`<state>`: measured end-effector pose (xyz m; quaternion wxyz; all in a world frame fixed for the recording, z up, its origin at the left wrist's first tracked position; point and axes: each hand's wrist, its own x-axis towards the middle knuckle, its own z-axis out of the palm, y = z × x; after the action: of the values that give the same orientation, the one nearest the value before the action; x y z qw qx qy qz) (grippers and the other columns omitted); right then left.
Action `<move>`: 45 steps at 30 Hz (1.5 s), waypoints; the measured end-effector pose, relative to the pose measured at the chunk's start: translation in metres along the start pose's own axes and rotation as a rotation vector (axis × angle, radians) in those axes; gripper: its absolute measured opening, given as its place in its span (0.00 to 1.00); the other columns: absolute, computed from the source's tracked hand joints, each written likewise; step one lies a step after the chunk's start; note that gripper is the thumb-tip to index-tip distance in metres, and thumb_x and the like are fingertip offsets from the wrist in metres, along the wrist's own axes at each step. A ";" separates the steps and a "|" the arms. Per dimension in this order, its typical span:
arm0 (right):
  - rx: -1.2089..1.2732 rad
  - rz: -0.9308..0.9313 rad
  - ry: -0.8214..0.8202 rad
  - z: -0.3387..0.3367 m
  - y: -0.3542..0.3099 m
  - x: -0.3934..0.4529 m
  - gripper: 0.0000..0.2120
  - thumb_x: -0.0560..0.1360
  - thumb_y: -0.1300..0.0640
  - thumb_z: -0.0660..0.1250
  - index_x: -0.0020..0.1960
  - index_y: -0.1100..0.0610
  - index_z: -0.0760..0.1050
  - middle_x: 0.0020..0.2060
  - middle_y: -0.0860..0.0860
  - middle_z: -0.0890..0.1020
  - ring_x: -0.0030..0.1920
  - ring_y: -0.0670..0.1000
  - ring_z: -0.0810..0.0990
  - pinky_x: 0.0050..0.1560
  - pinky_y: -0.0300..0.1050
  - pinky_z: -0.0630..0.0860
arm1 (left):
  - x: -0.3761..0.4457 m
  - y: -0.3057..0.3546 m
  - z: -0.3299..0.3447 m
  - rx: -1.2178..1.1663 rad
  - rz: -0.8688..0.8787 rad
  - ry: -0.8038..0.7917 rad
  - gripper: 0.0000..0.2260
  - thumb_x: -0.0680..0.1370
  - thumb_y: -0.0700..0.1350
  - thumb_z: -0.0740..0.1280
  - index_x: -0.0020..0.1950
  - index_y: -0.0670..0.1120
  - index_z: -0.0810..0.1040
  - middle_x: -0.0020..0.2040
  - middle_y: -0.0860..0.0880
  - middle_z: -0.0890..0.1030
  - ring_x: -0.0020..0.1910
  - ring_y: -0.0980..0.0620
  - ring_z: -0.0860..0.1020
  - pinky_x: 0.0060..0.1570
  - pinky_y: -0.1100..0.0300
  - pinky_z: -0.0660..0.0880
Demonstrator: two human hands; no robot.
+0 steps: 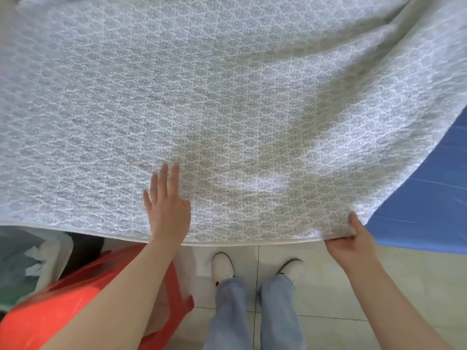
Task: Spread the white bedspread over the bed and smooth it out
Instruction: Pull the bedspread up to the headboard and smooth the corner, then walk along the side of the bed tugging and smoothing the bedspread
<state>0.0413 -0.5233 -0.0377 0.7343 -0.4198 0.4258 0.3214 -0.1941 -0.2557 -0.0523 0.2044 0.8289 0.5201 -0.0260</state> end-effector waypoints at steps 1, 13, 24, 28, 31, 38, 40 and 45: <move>-0.008 -0.015 0.007 -0.009 -0.009 0.001 0.42 0.41 0.61 0.86 0.55 0.56 0.80 0.57 0.54 0.84 0.57 0.56 0.83 0.55 0.53 0.79 | 0.008 0.019 0.003 -0.018 0.070 -0.033 0.35 0.80 0.40 0.60 0.82 0.55 0.46 0.82 0.51 0.47 0.81 0.45 0.44 0.77 0.37 0.45; -0.035 0.182 0.088 -0.037 -0.056 -0.005 0.17 0.63 0.62 0.75 0.51 0.61 0.77 0.53 0.57 0.82 0.52 0.57 0.80 0.48 0.53 0.77 | 0.013 0.065 0.059 0.331 0.281 -0.391 0.31 0.77 0.70 0.36 0.76 0.63 0.29 0.78 0.54 0.28 0.76 0.40 0.28 0.68 0.28 0.35; 0.098 0.313 -0.161 -0.036 -0.104 -0.014 0.19 0.74 0.57 0.64 0.63 0.60 0.78 0.61 0.62 0.80 0.62 0.65 0.78 0.63 0.65 0.73 | 0.014 0.085 0.061 0.450 0.133 -0.487 0.33 0.76 0.71 0.39 0.71 0.63 0.21 0.72 0.57 0.19 0.72 0.44 0.21 0.68 0.27 0.38; 0.205 0.149 -0.021 -0.083 -0.084 -0.009 0.15 0.77 0.57 0.63 0.61 0.61 0.78 0.60 0.58 0.82 0.55 0.57 0.84 0.53 0.53 0.82 | 0.006 0.105 0.070 0.401 0.044 -0.448 0.34 0.81 0.65 0.45 0.76 0.58 0.26 0.75 0.53 0.23 0.75 0.41 0.26 0.69 0.24 0.42; 0.180 0.221 0.022 -0.089 -0.078 -0.009 0.16 0.74 0.55 0.68 0.60 0.60 0.79 0.49 0.55 0.86 0.45 0.52 0.86 0.43 0.46 0.84 | -0.016 0.146 0.083 0.338 0.148 -0.425 0.34 0.81 0.65 0.44 0.78 0.55 0.29 0.78 0.52 0.27 0.76 0.38 0.29 0.70 0.26 0.40; 0.128 0.443 -0.203 -0.050 -0.118 0.003 0.22 0.79 0.47 0.62 0.63 0.61 0.80 0.62 0.62 0.80 0.66 0.63 0.75 0.71 0.62 0.65 | -0.070 0.243 0.132 0.356 0.512 -0.554 0.29 0.74 0.69 0.27 0.74 0.64 0.25 0.75 0.58 0.23 0.72 0.41 0.21 0.66 0.30 0.27; 0.209 0.325 -0.159 -0.057 -0.118 0.003 0.19 0.80 0.50 0.61 0.64 0.61 0.78 0.61 0.62 0.80 0.64 0.63 0.76 0.69 0.64 0.67 | -0.070 0.244 0.135 0.383 0.487 -0.565 0.30 0.72 0.70 0.25 0.73 0.65 0.24 0.74 0.59 0.22 0.72 0.41 0.20 0.67 0.30 0.28; 0.275 0.085 0.045 -0.098 -0.101 -0.002 0.15 0.80 0.57 0.63 0.65 0.60 0.75 0.60 0.57 0.82 0.61 0.58 0.80 0.68 0.58 0.70 | -0.070 0.243 0.130 0.428 0.496 -0.587 0.27 0.78 0.67 0.35 0.72 0.66 0.23 0.73 0.59 0.21 0.71 0.42 0.19 0.70 0.29 0.33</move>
<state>0.0887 -0.6554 -0.0292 0.7610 -0.3037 0.4995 0.2815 0.0077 -0.4537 -0.0774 0.1675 0.9098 0.2082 -0.3177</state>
